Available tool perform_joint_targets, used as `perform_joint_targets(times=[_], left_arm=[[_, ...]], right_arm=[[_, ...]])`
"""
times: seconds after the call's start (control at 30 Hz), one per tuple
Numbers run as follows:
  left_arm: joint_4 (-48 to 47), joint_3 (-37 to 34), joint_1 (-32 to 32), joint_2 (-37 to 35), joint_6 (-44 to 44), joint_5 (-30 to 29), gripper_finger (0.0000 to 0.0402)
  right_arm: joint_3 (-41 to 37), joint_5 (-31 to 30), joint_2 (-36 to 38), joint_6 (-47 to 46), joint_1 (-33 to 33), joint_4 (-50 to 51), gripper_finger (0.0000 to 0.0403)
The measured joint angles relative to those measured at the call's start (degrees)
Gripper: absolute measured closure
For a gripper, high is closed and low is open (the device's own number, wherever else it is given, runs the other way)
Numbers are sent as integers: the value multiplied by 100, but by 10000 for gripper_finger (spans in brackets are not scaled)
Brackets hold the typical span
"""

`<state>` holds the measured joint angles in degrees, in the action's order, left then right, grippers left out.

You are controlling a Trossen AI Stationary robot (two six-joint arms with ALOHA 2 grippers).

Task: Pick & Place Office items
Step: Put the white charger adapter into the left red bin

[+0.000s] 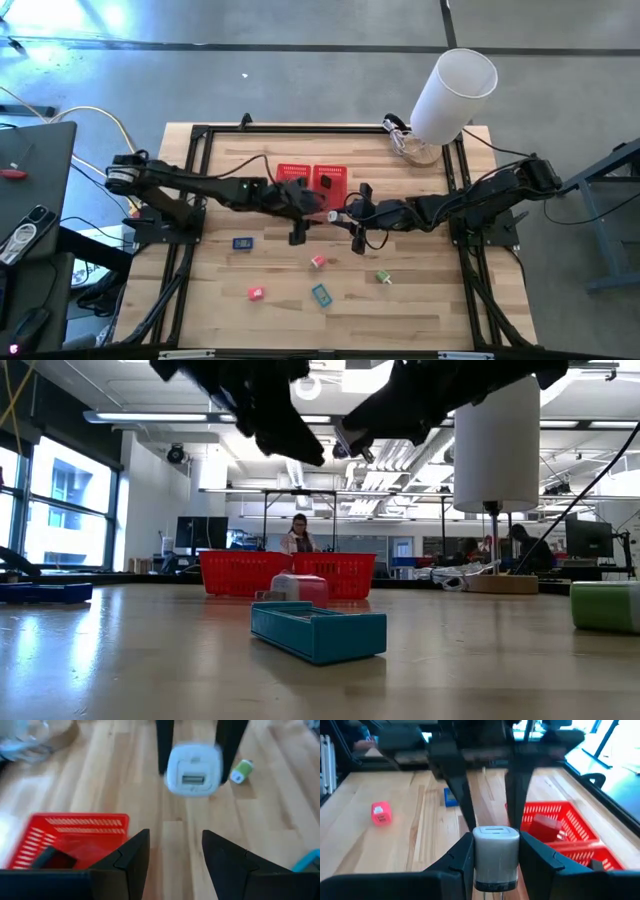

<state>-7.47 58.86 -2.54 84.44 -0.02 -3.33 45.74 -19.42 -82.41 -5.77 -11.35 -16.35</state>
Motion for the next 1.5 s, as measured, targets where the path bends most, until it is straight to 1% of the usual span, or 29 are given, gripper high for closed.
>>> perform_joint_targets(times=[0.1, 0.3, 0.47, 0.57, 0.9, 1.2, 1.5], left_arm=[[539, -336, 154, 6, -136, 297, 229], [2138, -1066, 189, 9, -246, 405, 229], [3088, -1448, 189, 9, -347, 754, 229], [3695, -1549, 147, 63, -477, 772, 229], [4497, -1566, 113, 540, -646, 766, 229], [4970, -1564, 88, 542, -647, 759, 229], [5100, -1564, 23, 542, -644, 748, 229]], right_arm=[[0, 3, 0, 15, -2, -75, 293], [0, 5, 0, 153, -2, -204, 293], [0, 5, 0, 278, -2, -279, 293], [0, 1, 0, 310, 0, -300, 293], [0, 5, 0, 433, 11, -495, 293], [0, 7, 1, 433, 15, -494, 293], [2, 25, 4, 440, 12, -521, 292]])
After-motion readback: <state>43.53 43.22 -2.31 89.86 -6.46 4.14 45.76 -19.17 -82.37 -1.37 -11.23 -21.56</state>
